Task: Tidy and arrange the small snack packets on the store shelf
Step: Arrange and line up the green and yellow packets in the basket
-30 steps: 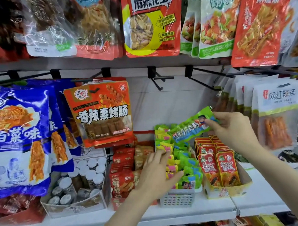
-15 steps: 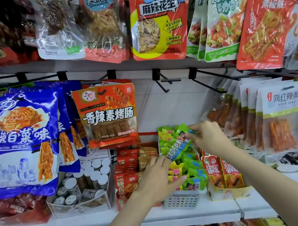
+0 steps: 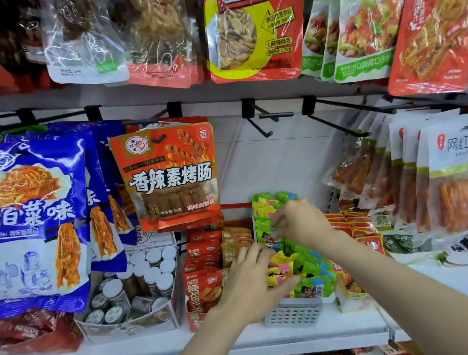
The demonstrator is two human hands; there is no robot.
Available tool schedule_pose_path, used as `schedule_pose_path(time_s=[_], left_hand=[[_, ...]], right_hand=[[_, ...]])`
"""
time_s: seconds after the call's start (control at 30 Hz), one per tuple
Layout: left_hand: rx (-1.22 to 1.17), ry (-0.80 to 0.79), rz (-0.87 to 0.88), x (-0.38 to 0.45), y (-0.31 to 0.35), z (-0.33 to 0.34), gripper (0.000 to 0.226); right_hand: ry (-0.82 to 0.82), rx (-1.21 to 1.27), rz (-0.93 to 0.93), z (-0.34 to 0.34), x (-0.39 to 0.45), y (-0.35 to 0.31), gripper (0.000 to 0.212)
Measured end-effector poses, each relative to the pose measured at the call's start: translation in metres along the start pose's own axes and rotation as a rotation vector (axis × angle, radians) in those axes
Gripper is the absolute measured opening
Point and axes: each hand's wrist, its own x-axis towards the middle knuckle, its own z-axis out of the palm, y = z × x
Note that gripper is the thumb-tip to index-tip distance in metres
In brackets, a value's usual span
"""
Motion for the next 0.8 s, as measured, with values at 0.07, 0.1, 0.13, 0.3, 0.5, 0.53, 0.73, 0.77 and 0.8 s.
schedule_pose_path(time_s=[0.07,0.1,0.13,0.3,0.5,0.53,0.73,0.77,0.8], left_hand=[[-0.005,0.008,0.003,0.001,-0.001,0.0,0.085],[-0.014,0.017,0.007,0.002,-0.001,0.001,0.084],[-0.029,0.027,0.011,0.002,-0.001,0.001,0.082],[-0.085,0.018,0.013,0.006,-0.006,0.002,0.081],[-0.109,-0.034,0.046,0.012,-0.012,0.001,0.078],[-0.113,-0.026,0.046,0.01,-0.012,0.002,0.079],[-0.108,0.009,0.027,0.002,-0.009,0.005,0.078],[-0.112,0.009,0.021,0.002,-0.008,0.005,0.076],[-0.112,0.007,0.016,0.001,-0.007,0.004,0.075]], right_hand=[[0.021,0.04,-0.014,0.0,-0.001,0.004,0.013],[0.009,0.036,-0.018,0.004,-0.002,0.004,0.01],[-0.015,0.023,-0.02,0.009,-0.004,0.004,0.01],[-0.172,0.094,-0.09,0.013,-0.002,0.016,0.012],[0.09,0.182,-0.005,0.007,-0.003,0.032,0.014],[0.086,0.141,-0.006,0.009,-0.002,0.031,0.015],[0.052,-0.079,-0.018,0.022,0.005,0.014,0.026],[0.062,-0.093,-0.005,0.026,0.006,0.011,0.024],[0.067,-0.09,0.005,0.029,0.005,0.008,0.02]])
